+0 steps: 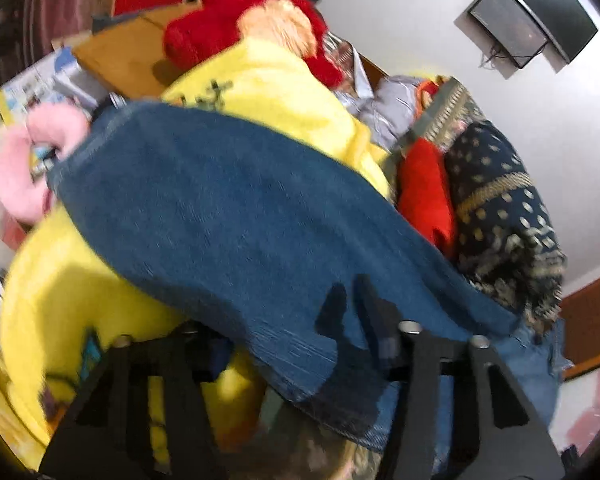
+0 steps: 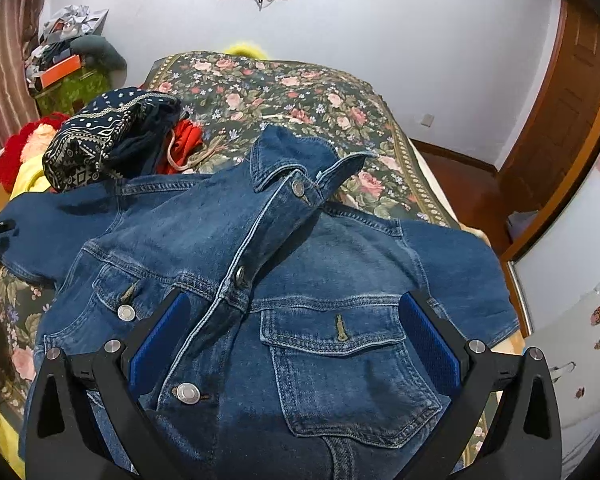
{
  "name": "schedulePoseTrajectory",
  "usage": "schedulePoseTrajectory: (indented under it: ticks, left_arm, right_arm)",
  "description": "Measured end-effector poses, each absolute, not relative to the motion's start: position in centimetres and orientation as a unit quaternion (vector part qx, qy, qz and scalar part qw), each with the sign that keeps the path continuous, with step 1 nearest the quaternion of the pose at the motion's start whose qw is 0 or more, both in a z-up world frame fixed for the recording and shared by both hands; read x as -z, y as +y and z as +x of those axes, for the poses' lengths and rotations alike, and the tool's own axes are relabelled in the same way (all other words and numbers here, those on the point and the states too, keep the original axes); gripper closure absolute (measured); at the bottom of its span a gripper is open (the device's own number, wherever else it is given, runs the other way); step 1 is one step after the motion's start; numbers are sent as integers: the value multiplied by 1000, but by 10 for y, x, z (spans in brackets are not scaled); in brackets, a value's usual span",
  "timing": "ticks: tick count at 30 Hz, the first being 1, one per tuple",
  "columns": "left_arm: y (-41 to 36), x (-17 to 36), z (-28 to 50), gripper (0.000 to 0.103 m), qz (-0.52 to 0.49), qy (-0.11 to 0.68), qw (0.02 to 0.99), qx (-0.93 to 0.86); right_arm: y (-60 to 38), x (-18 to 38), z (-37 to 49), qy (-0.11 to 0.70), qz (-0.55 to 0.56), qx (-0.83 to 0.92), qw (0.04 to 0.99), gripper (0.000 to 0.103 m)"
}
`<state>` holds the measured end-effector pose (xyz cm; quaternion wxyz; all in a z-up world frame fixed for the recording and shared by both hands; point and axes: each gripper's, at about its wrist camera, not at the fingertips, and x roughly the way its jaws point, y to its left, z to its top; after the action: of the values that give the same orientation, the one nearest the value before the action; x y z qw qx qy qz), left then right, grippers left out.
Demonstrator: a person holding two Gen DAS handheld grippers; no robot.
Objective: Fold large clothes
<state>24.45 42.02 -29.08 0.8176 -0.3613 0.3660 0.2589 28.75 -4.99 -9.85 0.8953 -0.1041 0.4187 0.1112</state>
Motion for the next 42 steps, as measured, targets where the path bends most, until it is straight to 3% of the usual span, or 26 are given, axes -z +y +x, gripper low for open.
schedulePoseTrajectory:
  ticks: [2, 5, 10, 17, 25, 36, 42]
  left_arm:
    - [427, 289, 248, 84, -341, 372, 814, -286]
    - [429, 276, 246, 91, -326, 363, 820, -297]
    - [403, 213, 233, 93, -230, 303, 866, -324]
    - [386, 109, 211, 96, -187, 195, 902, -336]
    - [304, 50, 244, 96, -93, 179, 948, -246]
    - [159, 58, 309, 97, -46, 225, 970, -78]
    - [78, 124, 330, 96, 12, 335, 942, 20]
  right_arm:
    - [-54, 99, 289, 427, -95, -113, 892, 0]
    - [-62, 99, 289, 436, -81, -112, 889, 0]
    - [-79, 99, 289, 448, -55, -105, 886, 0]
    - [-93, 97, 284, 455, -19, -115, 883, 0]
    - [-105, 92, 277, 447, -1, -130, 885, 0]
    - [-138, 85, 272, 437, 11, -126, 891, 0]
    - [-156, 85, 270, 439, 32, -121, 890, 0]
